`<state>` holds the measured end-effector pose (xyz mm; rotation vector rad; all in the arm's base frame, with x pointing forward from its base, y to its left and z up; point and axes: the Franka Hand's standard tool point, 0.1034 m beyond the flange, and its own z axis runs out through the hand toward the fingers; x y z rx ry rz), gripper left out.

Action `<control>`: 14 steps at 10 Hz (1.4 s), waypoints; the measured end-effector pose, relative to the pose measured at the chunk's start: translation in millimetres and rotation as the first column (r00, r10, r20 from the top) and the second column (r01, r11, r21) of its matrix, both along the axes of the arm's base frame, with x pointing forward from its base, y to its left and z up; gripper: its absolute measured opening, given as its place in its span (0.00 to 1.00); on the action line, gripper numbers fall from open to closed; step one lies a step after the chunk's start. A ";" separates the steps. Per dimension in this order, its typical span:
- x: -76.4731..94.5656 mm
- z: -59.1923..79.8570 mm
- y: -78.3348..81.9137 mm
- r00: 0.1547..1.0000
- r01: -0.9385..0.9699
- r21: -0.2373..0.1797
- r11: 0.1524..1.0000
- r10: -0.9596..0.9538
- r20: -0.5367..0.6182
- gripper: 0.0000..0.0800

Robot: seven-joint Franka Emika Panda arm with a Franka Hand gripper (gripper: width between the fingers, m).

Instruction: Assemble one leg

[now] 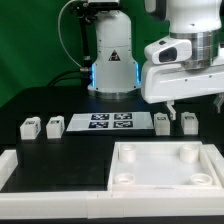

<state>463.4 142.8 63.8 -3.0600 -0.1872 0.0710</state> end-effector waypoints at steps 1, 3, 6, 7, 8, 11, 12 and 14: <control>-0.3 -0.2 0.6 1.000 -0.001 0.000 1.000 0.001 0.000 0.81; -3.1 -1.2 2.3 1.000 0.009 -0.002 1.000 -0.009 -0.008 0.81; -40.3 -13.9 15.7 0.974 0.057 -0.049 0.997 -0.066 -0.215 0.81; -42.5 -17.1 18.0 0.943 0.048 -0.067 0.997 -0.067 -0.325 0.81; -38.3 -16.2 17.2 0.914 0.029 -0.074 0.997 -0.057 -0.402 0.81; -49.9 -19.7 10.9 0.757 -0.013 -0.115 0.993 -0.066 -0.650 0.81; -66.6 -28.4 2.8 0.672 -0.025 -0.139 0.990 -0.086 -0.735 0.81; -74.0 -36.5 12.0 0.657 -0.018 -0.171 0.985 -0.117 -0.745 0.81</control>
Offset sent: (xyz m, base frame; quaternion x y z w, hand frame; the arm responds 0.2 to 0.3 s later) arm -0.0494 0.0276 -0.0107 0.0015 -0.1242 0.0813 0.9889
